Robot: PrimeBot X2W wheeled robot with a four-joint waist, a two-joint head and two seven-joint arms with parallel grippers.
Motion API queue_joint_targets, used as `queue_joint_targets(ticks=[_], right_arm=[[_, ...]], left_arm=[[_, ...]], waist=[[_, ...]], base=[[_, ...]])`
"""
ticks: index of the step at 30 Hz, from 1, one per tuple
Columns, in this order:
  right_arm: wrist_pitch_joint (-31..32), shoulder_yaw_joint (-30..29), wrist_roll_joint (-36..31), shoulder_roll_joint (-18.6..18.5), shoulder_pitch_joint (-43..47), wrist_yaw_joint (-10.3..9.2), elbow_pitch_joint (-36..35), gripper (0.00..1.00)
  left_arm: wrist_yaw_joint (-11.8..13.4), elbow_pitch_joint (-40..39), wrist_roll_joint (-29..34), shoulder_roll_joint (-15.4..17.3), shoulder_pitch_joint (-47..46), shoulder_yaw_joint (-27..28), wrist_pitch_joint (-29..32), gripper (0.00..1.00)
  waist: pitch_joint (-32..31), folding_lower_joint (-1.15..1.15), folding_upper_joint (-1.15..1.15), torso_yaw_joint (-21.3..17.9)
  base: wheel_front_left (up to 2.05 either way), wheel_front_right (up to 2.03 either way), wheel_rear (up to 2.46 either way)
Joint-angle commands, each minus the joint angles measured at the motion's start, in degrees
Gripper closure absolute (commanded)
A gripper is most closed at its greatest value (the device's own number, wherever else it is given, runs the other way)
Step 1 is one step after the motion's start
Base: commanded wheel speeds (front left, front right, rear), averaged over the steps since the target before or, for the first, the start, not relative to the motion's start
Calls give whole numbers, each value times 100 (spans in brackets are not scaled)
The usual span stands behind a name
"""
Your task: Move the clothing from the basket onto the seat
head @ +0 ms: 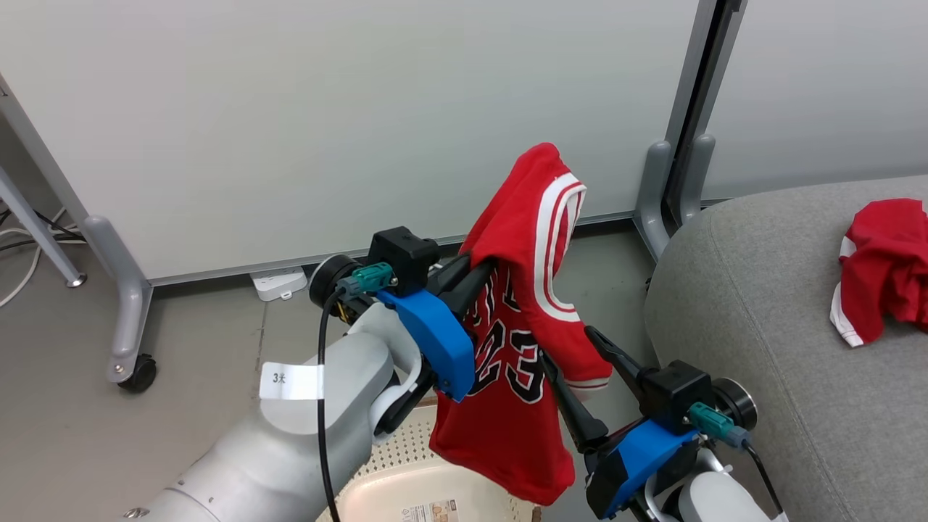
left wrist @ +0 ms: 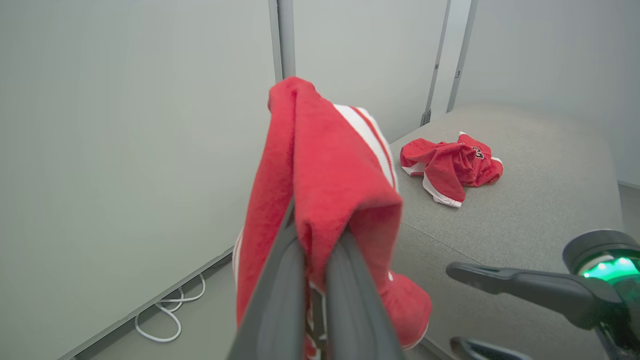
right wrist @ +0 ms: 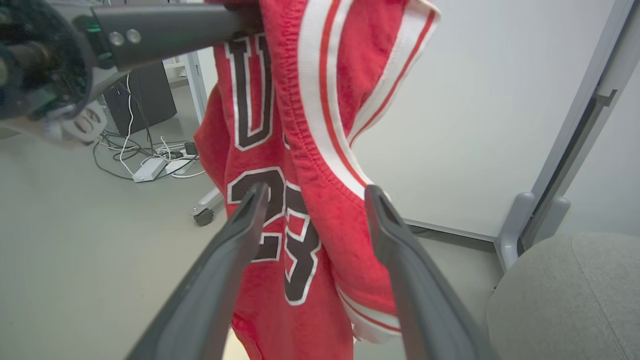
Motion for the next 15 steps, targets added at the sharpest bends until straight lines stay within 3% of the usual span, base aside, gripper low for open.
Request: queue_joint_targets(ticks=[1, 15], right_arm=[[37, 15, -34, -17, 94, 1, -32, 0], [257, 301, 87, -17, -628, 1, 468, 0]], left_arm=[[-5, 12, -19, 5, -88, -25, -25, 100], [-5, 45, -124, 23, -211, -254, -52, 100]], waist=[[7, 0, 0, -5], [138, 0, 0, -44]], base=[[0, 0, 0], [0, 0, 0]])
